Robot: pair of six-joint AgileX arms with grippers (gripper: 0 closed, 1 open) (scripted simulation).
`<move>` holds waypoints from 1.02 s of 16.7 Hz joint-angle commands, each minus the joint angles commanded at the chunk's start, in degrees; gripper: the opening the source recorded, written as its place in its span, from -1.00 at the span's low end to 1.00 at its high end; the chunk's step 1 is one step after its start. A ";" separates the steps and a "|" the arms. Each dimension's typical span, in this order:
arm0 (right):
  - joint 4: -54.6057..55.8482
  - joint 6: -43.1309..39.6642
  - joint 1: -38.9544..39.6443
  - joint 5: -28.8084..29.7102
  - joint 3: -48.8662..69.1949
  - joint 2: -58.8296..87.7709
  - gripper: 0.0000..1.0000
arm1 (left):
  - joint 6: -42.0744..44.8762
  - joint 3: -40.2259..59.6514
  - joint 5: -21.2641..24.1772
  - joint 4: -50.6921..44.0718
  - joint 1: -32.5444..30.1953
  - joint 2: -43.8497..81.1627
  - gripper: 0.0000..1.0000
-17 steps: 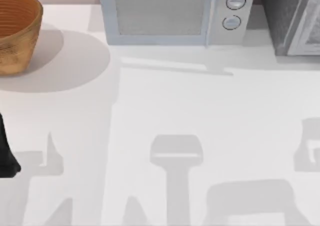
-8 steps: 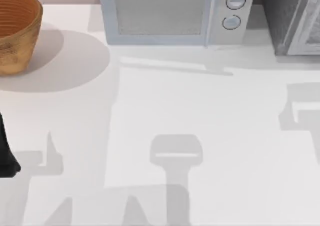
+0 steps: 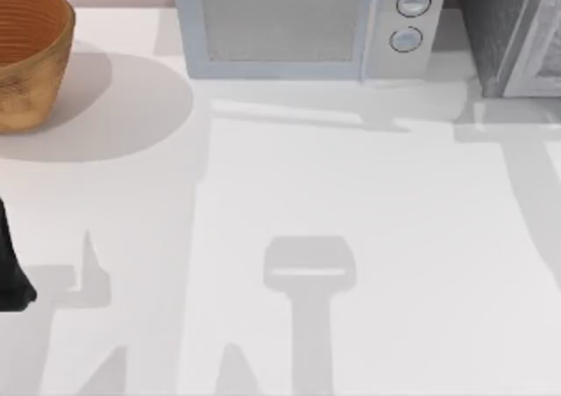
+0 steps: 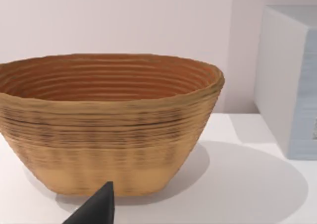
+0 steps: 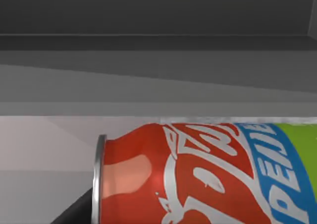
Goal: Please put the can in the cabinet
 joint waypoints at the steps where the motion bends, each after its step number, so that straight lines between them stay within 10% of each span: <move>1: -1.03 0.07 0.41 0.46 3.93 3.11 -1.00 | 0.00 0.00 0.00 0.00 0.00 0.00 1.00; 17: -6.16 0.31 2.09 3.08 25.96 19.64 -1.00 | 0.00 0.00 0.00 0.00 0.00 0.00 1.00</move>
